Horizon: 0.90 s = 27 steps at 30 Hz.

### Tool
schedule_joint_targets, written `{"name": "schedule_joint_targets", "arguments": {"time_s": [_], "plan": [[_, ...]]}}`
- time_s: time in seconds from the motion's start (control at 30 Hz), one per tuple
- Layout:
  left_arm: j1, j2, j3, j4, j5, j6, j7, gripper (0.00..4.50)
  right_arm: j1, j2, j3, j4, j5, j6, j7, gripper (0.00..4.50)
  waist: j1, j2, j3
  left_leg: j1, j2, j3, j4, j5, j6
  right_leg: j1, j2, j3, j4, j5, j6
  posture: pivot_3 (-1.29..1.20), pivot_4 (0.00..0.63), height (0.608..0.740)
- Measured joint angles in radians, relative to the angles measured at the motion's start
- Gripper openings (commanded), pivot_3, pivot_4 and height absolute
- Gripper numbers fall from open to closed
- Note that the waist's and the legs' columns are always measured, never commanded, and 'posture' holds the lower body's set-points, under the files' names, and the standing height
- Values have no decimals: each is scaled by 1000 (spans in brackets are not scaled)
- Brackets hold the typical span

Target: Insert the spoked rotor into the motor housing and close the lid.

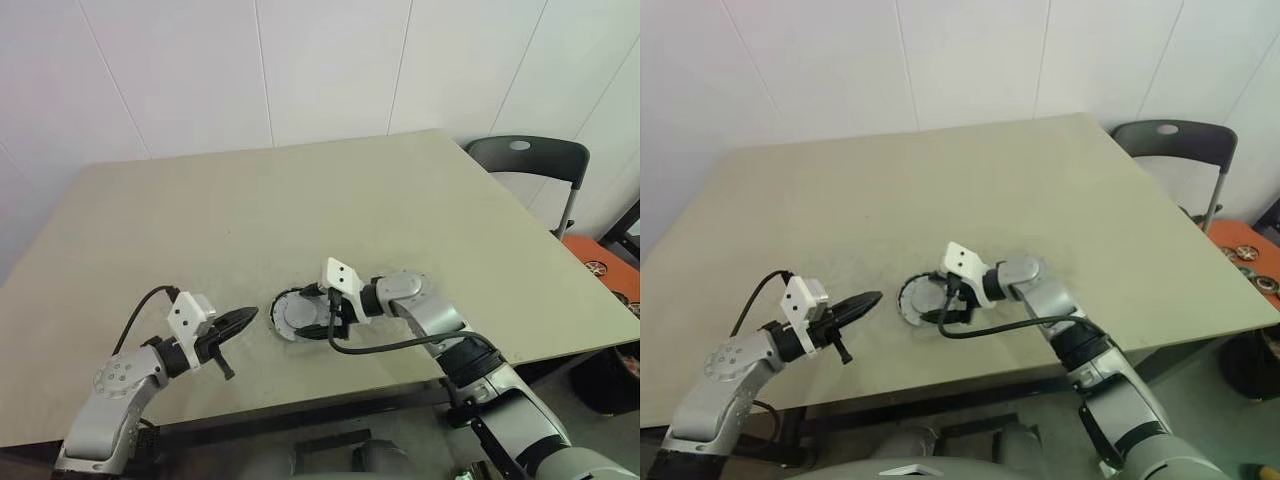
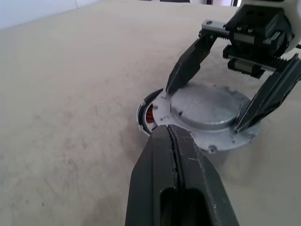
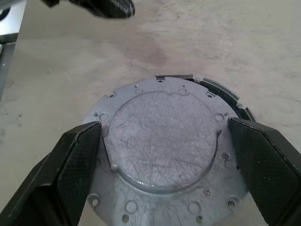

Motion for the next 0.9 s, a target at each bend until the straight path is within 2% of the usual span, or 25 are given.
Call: {"name": "schedule_joint_targets", "arguments": {"time_s": [0.07,0.2,0.43,0.63,0.9], "plan": [[14,-6,-1,36,10,-30,-11,0,0,3,-1,2,-3,-1,-1,4308,0,0,0,0,0,0,0,0,0,0,0,0,0,0,0,0,0,740],[29,-10,-1,104,25,-85,-22,0,-3,8,-2,18,-3,-15,3,3280,0,0,0,0,0,0,0,0,0,0,0,0,0,0,0,0,0,740],[34,-20,-1,176,38,-144,-32,0,-5,19,-9,36,-1,-28,10,3266,0,0,0,0,0,0,0,0,0,0,0,0,1,0,0,0,0,740],[28,-23,-1,204,39,-169,-32,0,-6,64,-60,46,44,33,-16,3266,0,0,0,0,0,0,0,0,0,-2,0,0,2,0,0,0,0,740],[19,-27,-1,223,45,-183,-33,0,-5,60,-39,46,-7,-19,-55,3266,0,0,0,-1,0,0,0,0,0,-4,0,0,2,0,0,0,0,740]]}}
